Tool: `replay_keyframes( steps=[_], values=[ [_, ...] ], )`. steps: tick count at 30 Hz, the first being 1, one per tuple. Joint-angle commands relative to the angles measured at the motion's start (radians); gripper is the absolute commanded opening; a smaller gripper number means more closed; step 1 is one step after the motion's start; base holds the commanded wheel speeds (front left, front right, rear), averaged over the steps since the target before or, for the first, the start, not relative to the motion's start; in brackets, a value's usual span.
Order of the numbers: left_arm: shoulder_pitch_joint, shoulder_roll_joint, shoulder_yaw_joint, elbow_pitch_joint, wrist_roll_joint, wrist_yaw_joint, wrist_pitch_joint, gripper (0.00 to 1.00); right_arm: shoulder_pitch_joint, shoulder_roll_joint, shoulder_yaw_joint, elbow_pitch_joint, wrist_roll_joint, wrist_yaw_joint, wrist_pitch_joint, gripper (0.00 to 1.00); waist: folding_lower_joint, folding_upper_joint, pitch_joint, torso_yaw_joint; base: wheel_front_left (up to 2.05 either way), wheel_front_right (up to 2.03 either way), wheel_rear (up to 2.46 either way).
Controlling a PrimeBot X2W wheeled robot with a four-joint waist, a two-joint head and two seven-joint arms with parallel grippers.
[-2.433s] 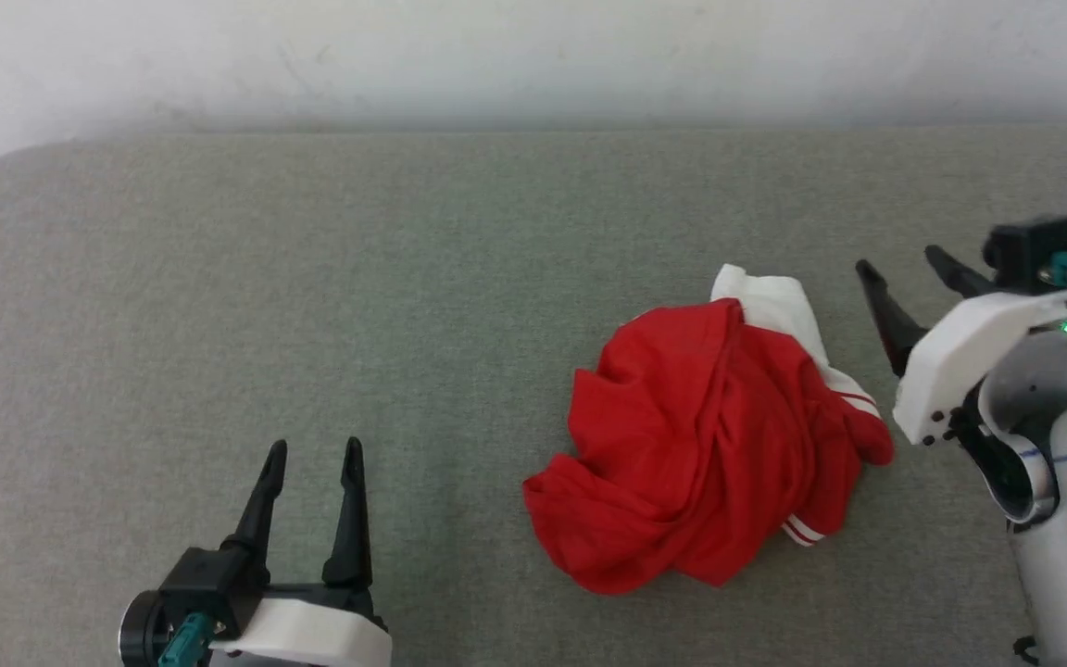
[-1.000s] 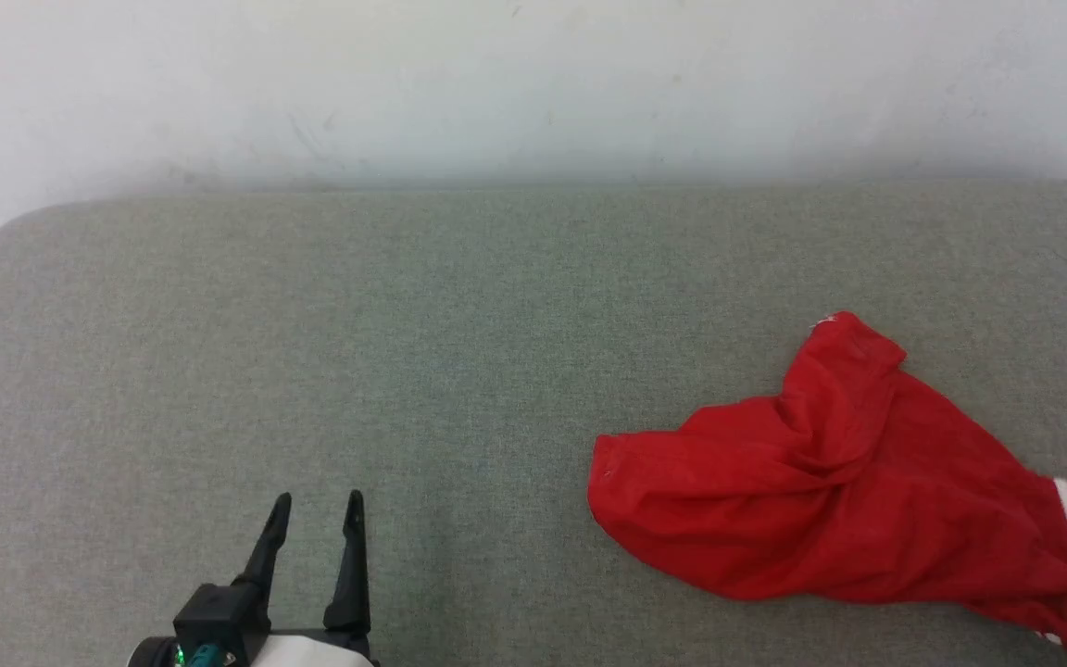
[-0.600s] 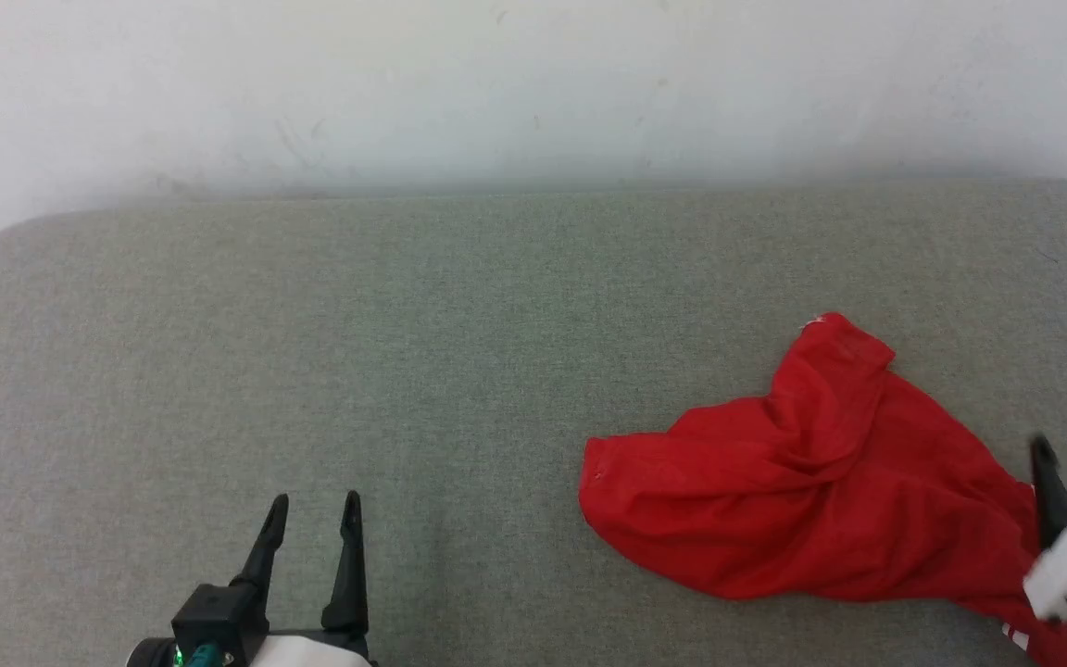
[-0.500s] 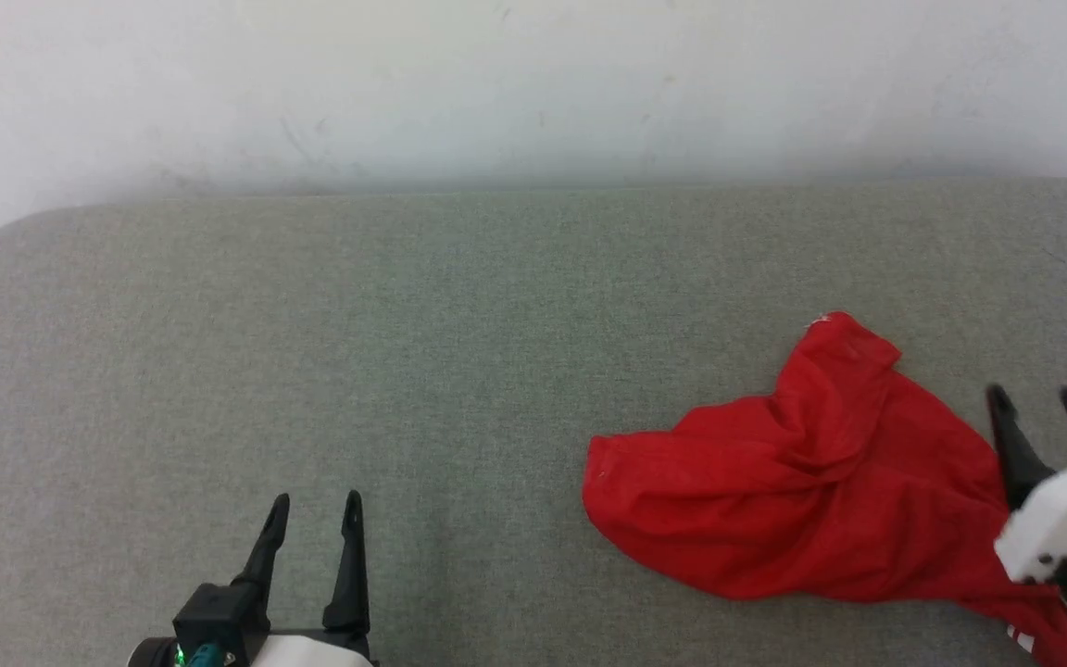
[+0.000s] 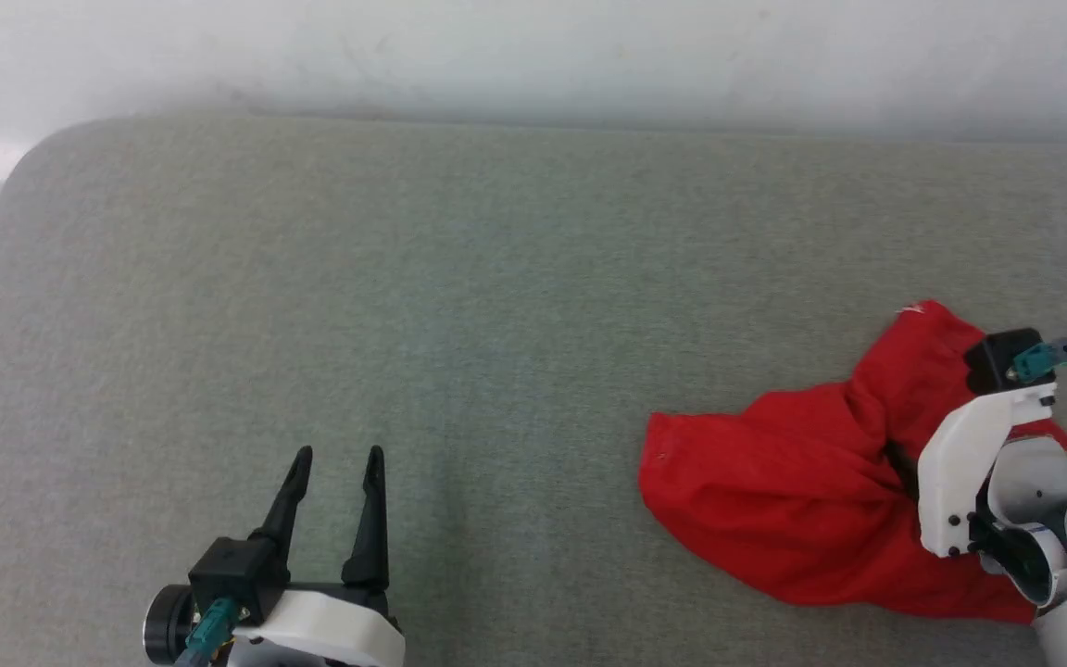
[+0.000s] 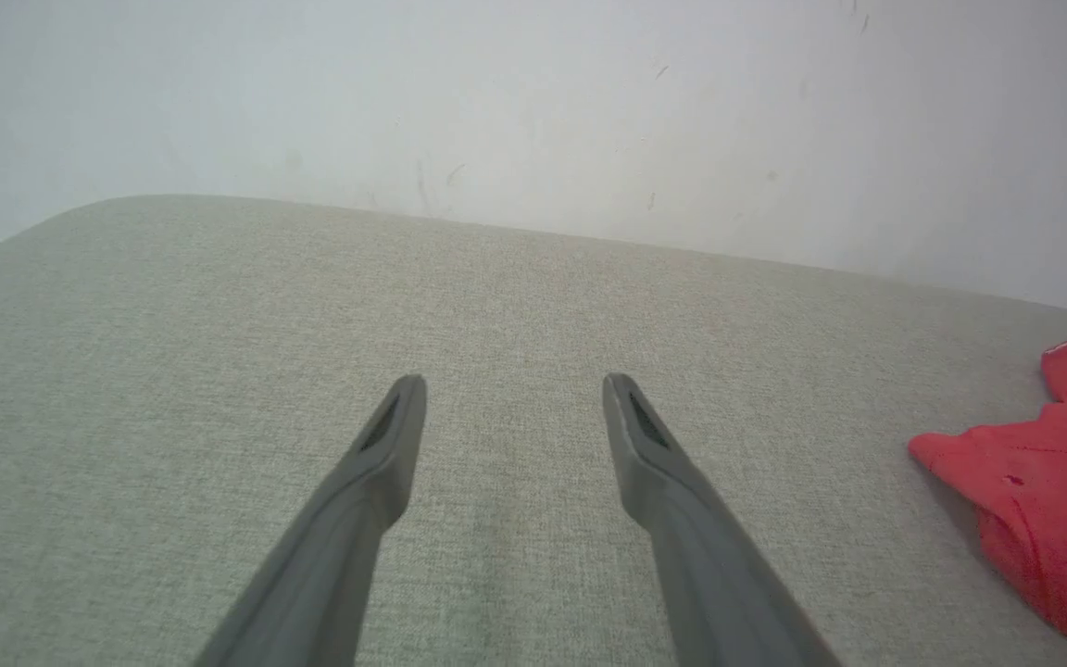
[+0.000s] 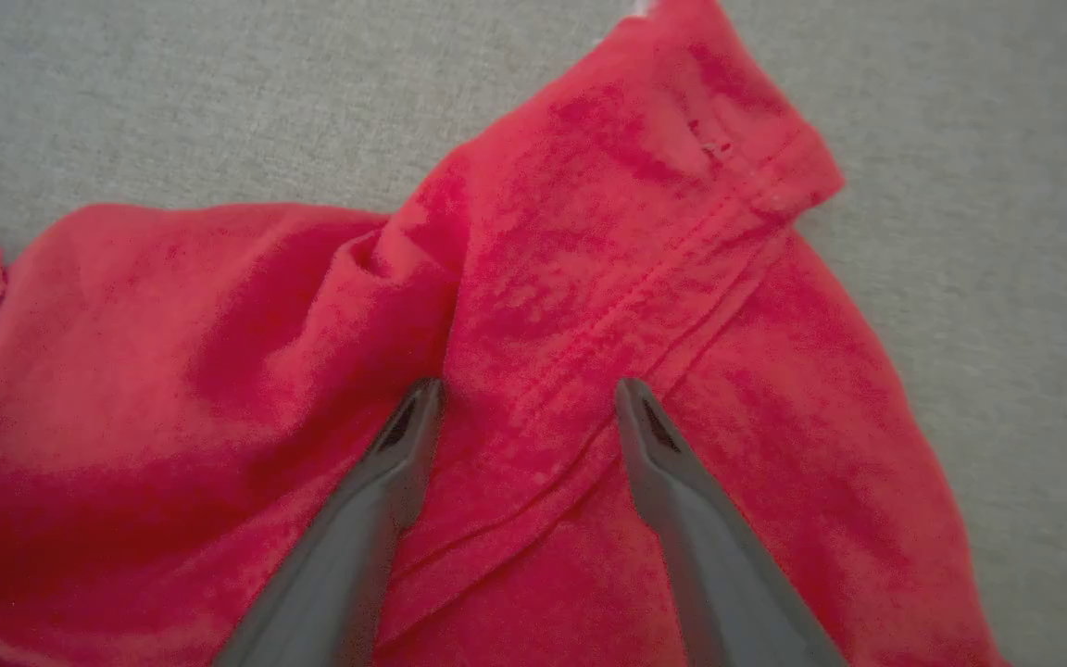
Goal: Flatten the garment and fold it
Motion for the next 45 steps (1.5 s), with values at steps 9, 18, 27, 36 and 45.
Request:
replay_keyframes(
  steps=[9, 18, 27, 36, 45],
  values=[
    [-0.001, -0.004, 0.002, 0.011, -0.010, 0.005, -0.005, 1.00, -0.121, -0.047, 0.085, -0.019, 0.021, -0.001, -0.076, 0.00, -0.0002, 0.0000, 0.019, 0.074, 0.00, 0.00, 0.00],
    [-0.043, -0.005, -0.038, 0.003, -0.028, -0.002, -0.005, 1.00, -0.459, -0.104, 0.222, -0.101, 0.002, -0.001, -0.053, 0.00, -0.0002, 0.0000, 0.081, 0.103, 0.00, 0.00, 0.00],
    [-0.112, -0.005, -0.116, 0.038, -0.068, 0.001, -0.005, 1.00, -0.619, -0.034, 0.225, 0.254, -0.130, -0.001, -0.150, 0.00, -0.0002, 0.0000, 0.168, 0.202, 0.00, 0.00, 0.00],
    [-0.130, -0.005, -0.142, 0.053, -0.074, 0.019, -0.005, 1.00, -0.633, -0.009, 0.202, 0.433, -0.128, -0.001, -0.277, 1.00, -0.0002, 0.0000, 0.151, 0.206, 0.00, 0.00, 0.00],
    [-0.055, 0.006, -0.075, 0.046, -0.027, 0.021, -0.005, 1.00, -0.521, -0.076, 0.139, 0.252, -0.019, -0.001, -0.457, 1.00, -0.0002, 0.0000, -0.003, 0.077, 0.00, 0.00, 0.00]
  ],
)
